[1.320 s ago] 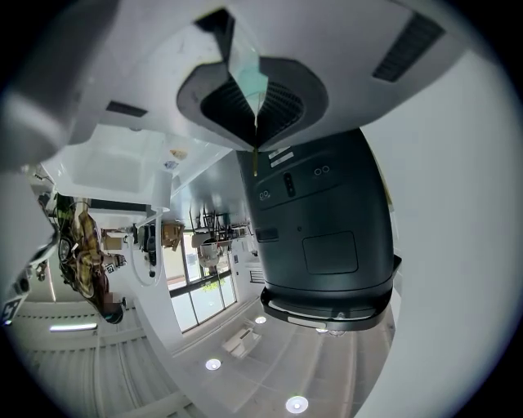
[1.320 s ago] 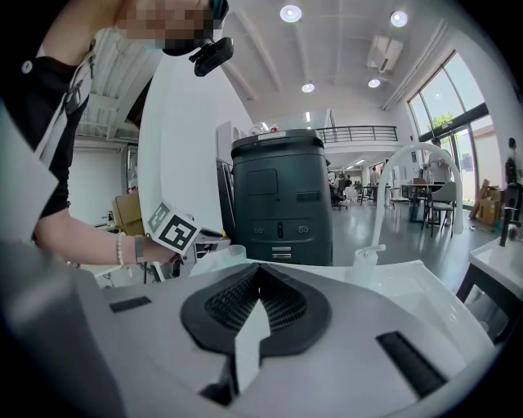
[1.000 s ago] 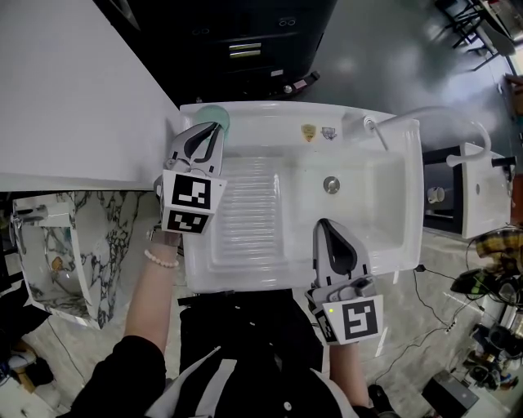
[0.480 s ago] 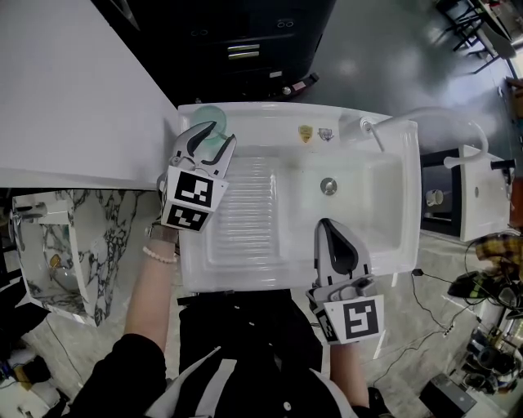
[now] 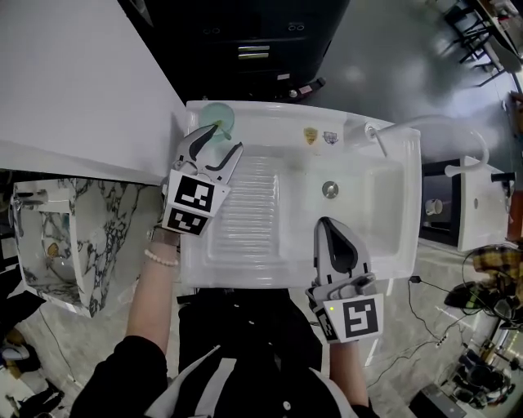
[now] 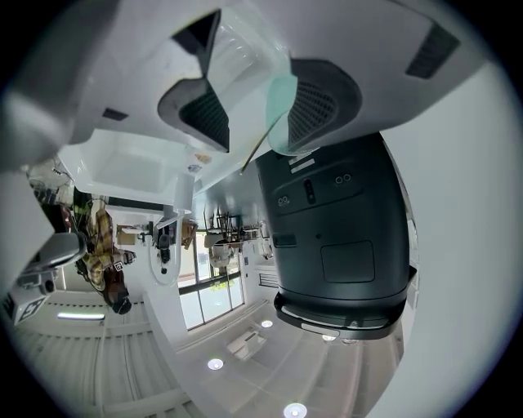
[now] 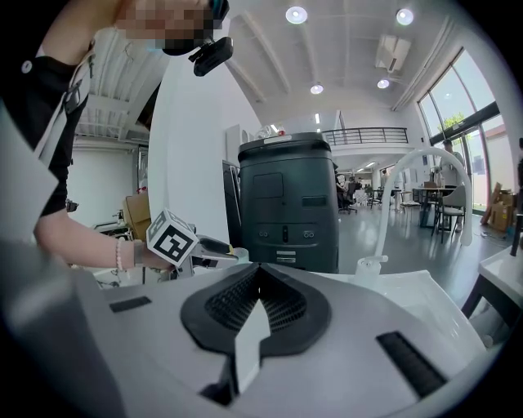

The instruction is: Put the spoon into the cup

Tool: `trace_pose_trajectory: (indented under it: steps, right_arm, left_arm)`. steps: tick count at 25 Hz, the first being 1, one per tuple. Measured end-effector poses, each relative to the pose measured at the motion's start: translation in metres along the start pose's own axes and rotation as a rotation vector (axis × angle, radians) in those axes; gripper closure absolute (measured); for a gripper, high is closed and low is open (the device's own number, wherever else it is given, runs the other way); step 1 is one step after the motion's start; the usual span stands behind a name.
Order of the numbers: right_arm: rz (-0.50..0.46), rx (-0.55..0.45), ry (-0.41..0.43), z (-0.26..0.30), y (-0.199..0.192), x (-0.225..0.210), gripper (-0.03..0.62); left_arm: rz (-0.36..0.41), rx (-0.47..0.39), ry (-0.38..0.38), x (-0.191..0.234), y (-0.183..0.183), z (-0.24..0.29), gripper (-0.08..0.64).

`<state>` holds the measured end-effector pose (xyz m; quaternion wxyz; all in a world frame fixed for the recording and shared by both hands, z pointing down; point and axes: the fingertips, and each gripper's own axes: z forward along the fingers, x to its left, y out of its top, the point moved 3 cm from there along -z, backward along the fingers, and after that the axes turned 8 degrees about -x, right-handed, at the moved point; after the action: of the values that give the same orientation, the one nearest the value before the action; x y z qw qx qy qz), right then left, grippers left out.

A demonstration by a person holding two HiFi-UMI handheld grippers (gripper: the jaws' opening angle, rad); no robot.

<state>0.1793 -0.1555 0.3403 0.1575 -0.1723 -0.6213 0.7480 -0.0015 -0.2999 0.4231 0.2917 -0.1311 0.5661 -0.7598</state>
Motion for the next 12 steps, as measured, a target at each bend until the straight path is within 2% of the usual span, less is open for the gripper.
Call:
trace_pose_trajectory:
  steps: [5, 10, 12]
  right_arm:
    - [0.009, -0.028, 0.045, 0.003, 0.006, 0.007, 0.592]
    - [-0.016, -0.010, 0.069, 0.003, 0.006, 0.013, 0.592]
    - [-0.019, -0.016, 0.086, 0.003, 0.008, 0.017, 0.592]
  left_arm:
    - [-0.043, -0.013, 0.029, -0.001, 0.000, -0.018, 0.348]
    - [-0.071, -0.034, 0.033, -0.006, 0.006, -0.047, 0.350]
    - [-0.076, -0.060, 0.041, -0.008, 0.011, -0.059, 0.384]
